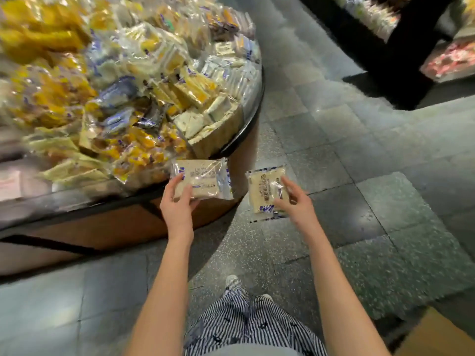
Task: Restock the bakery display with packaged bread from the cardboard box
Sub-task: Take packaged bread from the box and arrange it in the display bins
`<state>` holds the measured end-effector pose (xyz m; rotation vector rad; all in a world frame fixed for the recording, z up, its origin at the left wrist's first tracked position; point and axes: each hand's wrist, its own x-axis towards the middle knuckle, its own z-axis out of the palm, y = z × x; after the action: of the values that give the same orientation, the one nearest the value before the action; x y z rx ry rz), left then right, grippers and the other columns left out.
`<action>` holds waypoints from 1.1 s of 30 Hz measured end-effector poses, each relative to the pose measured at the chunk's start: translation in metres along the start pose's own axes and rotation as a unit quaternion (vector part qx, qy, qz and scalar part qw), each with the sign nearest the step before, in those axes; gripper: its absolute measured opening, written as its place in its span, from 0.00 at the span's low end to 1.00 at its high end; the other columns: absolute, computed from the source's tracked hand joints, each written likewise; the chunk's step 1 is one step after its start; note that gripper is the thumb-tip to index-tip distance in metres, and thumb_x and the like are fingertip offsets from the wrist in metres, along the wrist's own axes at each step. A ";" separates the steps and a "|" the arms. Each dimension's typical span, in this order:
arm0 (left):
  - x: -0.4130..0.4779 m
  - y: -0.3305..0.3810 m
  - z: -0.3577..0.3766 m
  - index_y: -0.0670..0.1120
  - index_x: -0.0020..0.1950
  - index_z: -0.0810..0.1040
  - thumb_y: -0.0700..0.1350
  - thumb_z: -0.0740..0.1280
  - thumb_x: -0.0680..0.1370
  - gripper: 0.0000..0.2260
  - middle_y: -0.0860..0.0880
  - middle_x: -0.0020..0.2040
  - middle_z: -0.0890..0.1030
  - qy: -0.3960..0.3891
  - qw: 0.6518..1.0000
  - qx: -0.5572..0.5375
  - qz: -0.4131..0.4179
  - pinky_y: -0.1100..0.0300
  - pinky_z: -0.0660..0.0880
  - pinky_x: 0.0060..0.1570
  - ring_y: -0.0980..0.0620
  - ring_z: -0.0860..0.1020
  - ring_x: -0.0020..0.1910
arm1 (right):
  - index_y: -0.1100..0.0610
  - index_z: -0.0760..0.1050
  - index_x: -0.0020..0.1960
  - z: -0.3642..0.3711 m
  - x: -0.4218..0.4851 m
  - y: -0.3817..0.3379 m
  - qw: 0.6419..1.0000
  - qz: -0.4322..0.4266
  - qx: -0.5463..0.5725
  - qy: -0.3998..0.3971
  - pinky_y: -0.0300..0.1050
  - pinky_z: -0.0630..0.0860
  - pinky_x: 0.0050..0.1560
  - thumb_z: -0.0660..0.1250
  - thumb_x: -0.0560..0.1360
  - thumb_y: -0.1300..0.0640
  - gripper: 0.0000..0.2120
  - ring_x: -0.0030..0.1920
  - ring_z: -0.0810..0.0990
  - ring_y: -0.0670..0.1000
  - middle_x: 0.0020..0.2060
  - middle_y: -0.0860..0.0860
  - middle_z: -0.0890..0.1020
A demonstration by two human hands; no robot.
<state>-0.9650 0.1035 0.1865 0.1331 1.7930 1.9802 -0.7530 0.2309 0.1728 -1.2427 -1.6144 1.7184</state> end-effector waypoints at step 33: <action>0.213 0.116 -0.487 0.52 0.67 0.69 0.35 0.61 0.82 0.18 0.49 0.67 0.74 0.235 0.968 -0.077 0.046 0.55 0.82 0.48 0.48 0.77 0.63 | 0.54 0.72 0.57 0.593 0.004 -0.117 0.975 -0.145 -0.003 -0.171 0.37 0.77 0.37 0.72 0.74 0.64 0.15 0.38 0.76 0.40 0.47 0.49 0.75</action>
<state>-1.3668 -0.2639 0.1783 -0.3366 1.9214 2.3566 -1.2843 -0.0530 0.2216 -0.6920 -1.8867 1.8045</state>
